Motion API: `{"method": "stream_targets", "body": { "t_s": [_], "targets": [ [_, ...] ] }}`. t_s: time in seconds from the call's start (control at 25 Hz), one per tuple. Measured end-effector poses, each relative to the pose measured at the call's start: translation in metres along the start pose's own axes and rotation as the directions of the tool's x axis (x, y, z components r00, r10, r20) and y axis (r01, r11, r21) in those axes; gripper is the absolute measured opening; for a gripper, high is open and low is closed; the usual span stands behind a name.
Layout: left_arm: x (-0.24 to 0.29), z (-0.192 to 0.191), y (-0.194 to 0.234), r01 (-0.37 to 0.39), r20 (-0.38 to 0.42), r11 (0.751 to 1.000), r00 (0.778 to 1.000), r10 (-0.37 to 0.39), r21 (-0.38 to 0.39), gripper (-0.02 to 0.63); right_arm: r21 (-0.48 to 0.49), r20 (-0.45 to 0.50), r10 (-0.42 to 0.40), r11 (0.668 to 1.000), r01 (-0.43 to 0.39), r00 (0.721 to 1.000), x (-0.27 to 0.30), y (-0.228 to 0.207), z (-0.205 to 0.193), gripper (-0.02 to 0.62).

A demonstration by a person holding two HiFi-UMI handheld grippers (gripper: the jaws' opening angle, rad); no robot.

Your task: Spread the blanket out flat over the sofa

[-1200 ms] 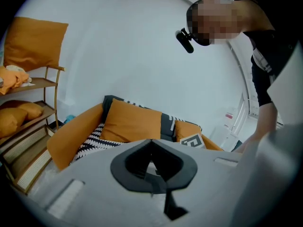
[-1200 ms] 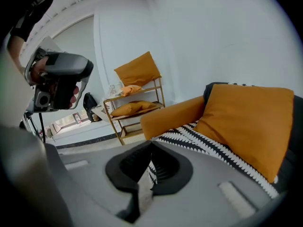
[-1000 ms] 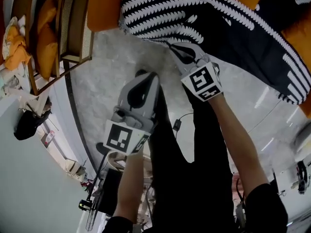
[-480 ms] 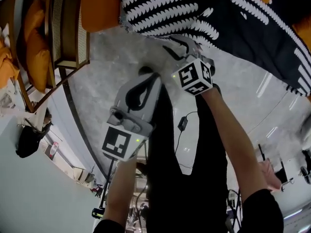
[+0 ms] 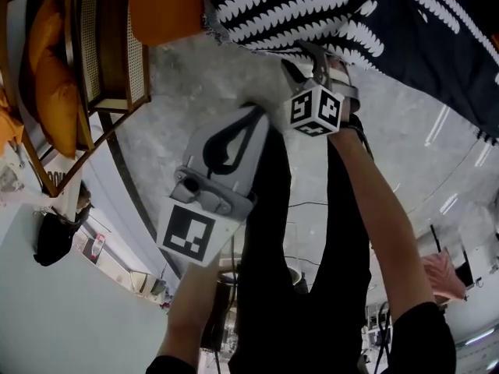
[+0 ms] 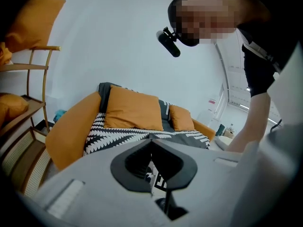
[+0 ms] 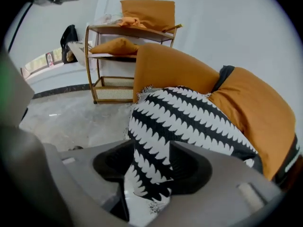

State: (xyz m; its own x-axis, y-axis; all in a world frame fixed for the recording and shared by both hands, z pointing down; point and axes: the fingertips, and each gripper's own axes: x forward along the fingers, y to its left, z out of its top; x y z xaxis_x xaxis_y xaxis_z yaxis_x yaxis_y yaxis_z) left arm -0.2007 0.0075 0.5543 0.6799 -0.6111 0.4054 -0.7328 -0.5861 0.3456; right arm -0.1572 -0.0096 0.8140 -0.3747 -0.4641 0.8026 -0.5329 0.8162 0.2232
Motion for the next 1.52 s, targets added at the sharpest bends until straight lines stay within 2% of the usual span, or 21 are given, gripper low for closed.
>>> {"method": "stream_targets", "body": {
  "t_s": [0.16, 0.36, 0.52, 0.76, 0.96, 1.2, 1.4, 1.52],
  "targets": [
    [0.004, -0.013, 0.001, 0.003, -0.023, 1.0, 1.0, -0.002, 0.023, 0.006, -0.065, -0.063, -0.065, 0.996, 0.061, 0.996, 0.02, -0.004, -0.023, 0.233],
    [-0.001, -0.026, 0.009, 0.007, -0.045, 1.0, 0.999, -0.006, 0.025, 0.006, -0.136, -0.099, -0.127, 0.984, 0.113, 0.987, 0.04, -0.008, -0.032, 0.232],
    [-0.009, -0.042, 0.022, 0.0, -0.064, 1.0, 0.998, 0.002, 0.024, 0.006, -0.179, -0.082, -0.191, 0.968, 0.174, 0.978, 0.049, -0.008, -0.029, 0.157],
    [-0.009, -0.044, 0.025, -0.003, -0.072, 1.0, 0.997, 0.004, 0.02, 0.006, -0.187, -0.071, -0.209, 0.963, 0.193, 0.975, 0.042, -0.013, -0.026, 0.115],
    [-0.004, -0.036, 0.024, -0.009, -0.064, 1.0, 0.998, 0.011, 0.027, 0.006, -0.109, -0.075, -0.187, 0.978, 0.179, 0.979, 0.032, -0.018, -0.029, 0.02],
    [-0.016, -0.031, 0.031, -0.031, -0.053, 1.0, 0.998, 0.031, 0.004, 0.006, -0.002, -0.088, -0.18, 0.984, 0.18, 0.98, 0.02, -0.016, -0.026, 0.012],
    [-0.022, -0.031, 0.036, -0.052, -0.042, 0.999, 0.998, 0.051, -0.009, 0.006, 0.147, -0.081, -0.089, 0.984, 0.1, 0.993, 0.025, -0.001, -0.023, 0.011],
    [-0.03, -0.036, 0.038, -0.052, -0.044, 0.999, 0.998, 0.052, -0.008, 0.006, 0.186, -0.083, -0.046, 0.981, 0.061, 0.996, 0.034, 0.016, -0.022, 0.011]
  ]
}}
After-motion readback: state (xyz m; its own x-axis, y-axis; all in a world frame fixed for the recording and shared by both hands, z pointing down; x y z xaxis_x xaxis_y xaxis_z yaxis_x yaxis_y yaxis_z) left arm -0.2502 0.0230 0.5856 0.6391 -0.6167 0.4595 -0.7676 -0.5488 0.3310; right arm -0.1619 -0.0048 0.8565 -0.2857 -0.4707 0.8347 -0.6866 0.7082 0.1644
